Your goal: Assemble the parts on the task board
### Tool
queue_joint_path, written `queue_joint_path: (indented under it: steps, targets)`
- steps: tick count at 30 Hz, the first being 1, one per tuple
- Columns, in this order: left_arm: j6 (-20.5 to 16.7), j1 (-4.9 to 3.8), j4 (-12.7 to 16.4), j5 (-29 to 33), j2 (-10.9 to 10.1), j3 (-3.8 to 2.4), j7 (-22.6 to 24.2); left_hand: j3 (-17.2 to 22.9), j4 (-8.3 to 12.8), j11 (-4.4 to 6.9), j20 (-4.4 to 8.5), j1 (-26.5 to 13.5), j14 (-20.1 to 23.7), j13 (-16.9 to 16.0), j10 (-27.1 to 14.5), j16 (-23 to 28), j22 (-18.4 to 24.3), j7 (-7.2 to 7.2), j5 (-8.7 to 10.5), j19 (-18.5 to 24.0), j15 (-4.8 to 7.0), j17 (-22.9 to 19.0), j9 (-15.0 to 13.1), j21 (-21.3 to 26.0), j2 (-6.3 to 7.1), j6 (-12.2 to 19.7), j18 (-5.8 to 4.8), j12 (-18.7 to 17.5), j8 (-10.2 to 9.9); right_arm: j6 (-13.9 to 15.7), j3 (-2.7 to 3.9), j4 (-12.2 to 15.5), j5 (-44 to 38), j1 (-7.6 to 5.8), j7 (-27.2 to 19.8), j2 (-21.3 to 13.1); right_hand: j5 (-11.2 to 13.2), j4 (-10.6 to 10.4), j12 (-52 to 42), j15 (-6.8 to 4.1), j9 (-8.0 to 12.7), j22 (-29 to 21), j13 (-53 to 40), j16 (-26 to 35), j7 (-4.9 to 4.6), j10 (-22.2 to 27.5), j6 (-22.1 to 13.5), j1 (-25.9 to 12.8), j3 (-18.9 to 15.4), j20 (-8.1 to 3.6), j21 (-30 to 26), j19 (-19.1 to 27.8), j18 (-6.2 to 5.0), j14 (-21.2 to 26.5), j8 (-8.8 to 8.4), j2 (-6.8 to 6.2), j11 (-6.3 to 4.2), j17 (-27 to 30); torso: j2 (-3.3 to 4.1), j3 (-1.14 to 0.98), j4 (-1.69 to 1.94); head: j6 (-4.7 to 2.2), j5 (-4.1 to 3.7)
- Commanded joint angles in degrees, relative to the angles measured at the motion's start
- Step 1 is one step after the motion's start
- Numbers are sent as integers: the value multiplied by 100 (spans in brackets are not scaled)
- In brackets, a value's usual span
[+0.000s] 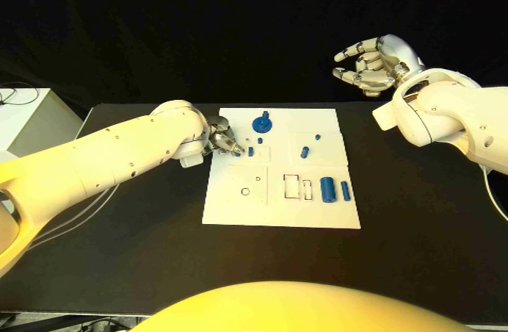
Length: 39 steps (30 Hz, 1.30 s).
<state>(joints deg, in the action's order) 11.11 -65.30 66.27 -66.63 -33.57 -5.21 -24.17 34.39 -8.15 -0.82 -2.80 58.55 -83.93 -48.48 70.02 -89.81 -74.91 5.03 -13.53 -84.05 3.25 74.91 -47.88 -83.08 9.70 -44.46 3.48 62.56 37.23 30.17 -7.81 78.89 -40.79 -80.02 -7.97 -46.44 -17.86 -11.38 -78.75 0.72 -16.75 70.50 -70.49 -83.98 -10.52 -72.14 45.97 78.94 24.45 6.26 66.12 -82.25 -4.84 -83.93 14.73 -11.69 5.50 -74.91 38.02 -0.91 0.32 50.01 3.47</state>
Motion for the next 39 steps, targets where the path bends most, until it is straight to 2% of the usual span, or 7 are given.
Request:
queue_joint_path:
  steps: [1, 15, 23, 34, 39]
  targets:
    - [-9, 44, 23, 57, -12, 29, -32, -108, -29, -7, -35, 5, -603, 10, -55, -12, -359, 31, 12, -38, -47, 1501, 14, 25, 75, 1, -78, -14, -42, -55, 1, 3, -46, 1, -50, -2, -18, 0, 28, -4, 9, -5, 5, 21, -11, 32, -41, -44, 33, -4, -29, 39, -58, -349, 17, -3, 3, -482, -3, 1, -2, -1, -5]
    - [-87, 50, 184, 54, -158, 11, 41, -588, -259, -26, -56, 44, -593, 78, -133, 10, -311, 45, 7, -9, -68, 1474, 66, 64, 250, -5, -65, -24, -67, -55, 1, -6, -46, 2, -57, -5, -18, 0, 28, -4, 9, -5, 5, 21, -11, 32, -41, -44, 33, -4, -29, 39, -58, -349, 17, -3, 3, -482, 2, 1, 1, -1, -20]
    - [-64, 59, 334, 21, -280, -29, 54, -806, -350, -22, -52, 109, -585, 101, -165, 27, -270, 37, 9, 15, -66, 1454, 60, 95, 334, 1, -55, -22, -37, -55, 1, -10, -46, 2, -61, -8, -20, 6, 28, -4, 10, 2, 5, 20, -11, 32, -47, -47, 40, -4, -22, 36, -56, -350, 18, -3, 3, -484, -2, 0, 2, -1, -28]
    - [-143, 119, 674, -27, -510, -202, 190, -1059, -380, -49, -55, 576, -548, 345, -411, 98, -87, 68, 2, 121, -90, 1369, 45, 230, 346, 135, -12, -158, -3, -53, 1, -18, -46, 7, -64, -13, -20, 6, 28, -4, 10, 2, 5, 20, -11, 32, -47, -47, 40, -4, -22, 36, -56, -350, 18, -3, 3, -484, -2, -3, 2, -10, -30]
    - [-254, 168, 848, 26, -643, -339, 422, -1131, -338, -64, -69, 1032, -479, 610, -682, 218, 145, 84, -12, 257, -108, 1227, 26, 405, 290, 237, 42, -307, 50, -54, 1, -19, -46, 10, -64, -16, -20, 6, 28, -4, 10, 2, 5, 20, -11, 32, -47, -47, 40, -4, -22, 36, -56, -350, 18, -3, 3, -484, 1, -3, -1, -29, -30]
